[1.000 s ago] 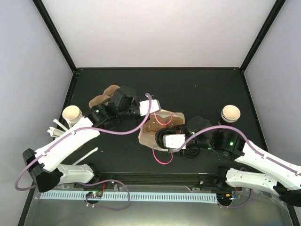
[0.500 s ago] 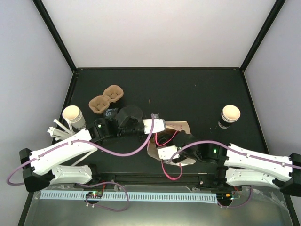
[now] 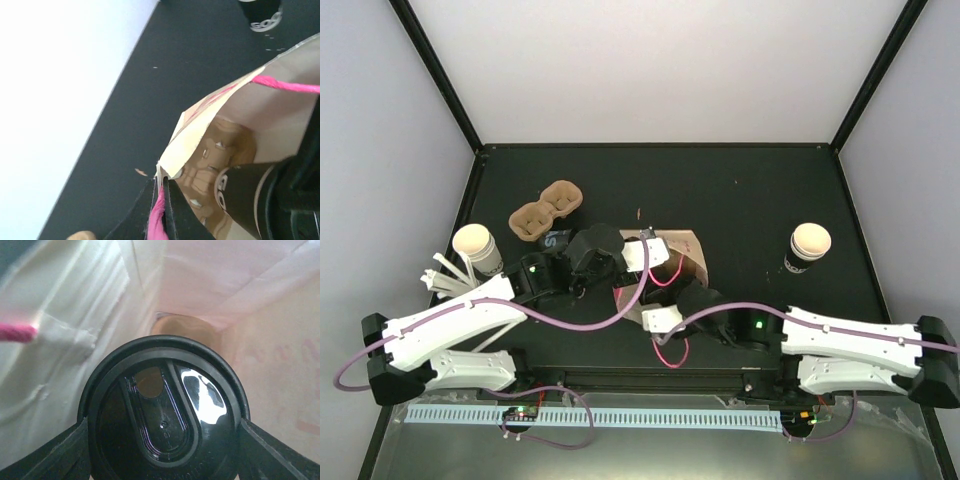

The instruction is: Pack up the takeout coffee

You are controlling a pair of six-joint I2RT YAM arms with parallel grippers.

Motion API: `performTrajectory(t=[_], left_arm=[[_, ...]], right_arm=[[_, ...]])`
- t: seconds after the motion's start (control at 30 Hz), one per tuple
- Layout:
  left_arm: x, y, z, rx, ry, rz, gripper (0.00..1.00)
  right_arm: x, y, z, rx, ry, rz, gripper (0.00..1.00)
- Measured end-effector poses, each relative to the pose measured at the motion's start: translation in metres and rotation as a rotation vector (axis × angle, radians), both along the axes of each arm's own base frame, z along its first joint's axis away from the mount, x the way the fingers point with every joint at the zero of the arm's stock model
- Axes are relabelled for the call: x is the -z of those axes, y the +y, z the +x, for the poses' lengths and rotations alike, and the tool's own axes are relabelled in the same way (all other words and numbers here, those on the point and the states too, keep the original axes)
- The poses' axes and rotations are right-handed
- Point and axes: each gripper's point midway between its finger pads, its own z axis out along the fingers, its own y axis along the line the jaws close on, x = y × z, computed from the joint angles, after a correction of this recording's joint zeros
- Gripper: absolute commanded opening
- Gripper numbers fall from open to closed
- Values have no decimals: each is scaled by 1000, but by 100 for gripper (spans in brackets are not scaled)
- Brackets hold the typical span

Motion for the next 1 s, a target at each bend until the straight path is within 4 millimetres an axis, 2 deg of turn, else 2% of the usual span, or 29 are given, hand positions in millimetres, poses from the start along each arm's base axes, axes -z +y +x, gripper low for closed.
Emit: performTrajectory(t=[0.17, 0.27, 0.47, 0.53, 0.63, 0.9, 1.0], left_arm=[[-14, 5, 16, -36, -115, 21, 2], [-7, 5, 17, -29, -126, 26, 2], [37, 10, 4, 13, -56, 49, 2], [43, 10, -1, 24, -34, 39, 2], [40, 10, -9, 48, -12, -2, 1], [33, 9, -29, 119, 24, -76, 1], [35, 8, -31, 130, 33, -79, 1]], right_arm=[[-2, 25, 20, 39, -22, 17, 46], [1, 34, 26, 49, -33, 28, 46], [24, 24, 26, 61, -41, 14, 46], [30, 19, 27, 74, -46, 2, 46], [32, 16, 32, 96, -54, 2, 46], [13, 16, 52, 164, -94, 91, 46], [13, 17, 55, 172, -96, 97, 46]])
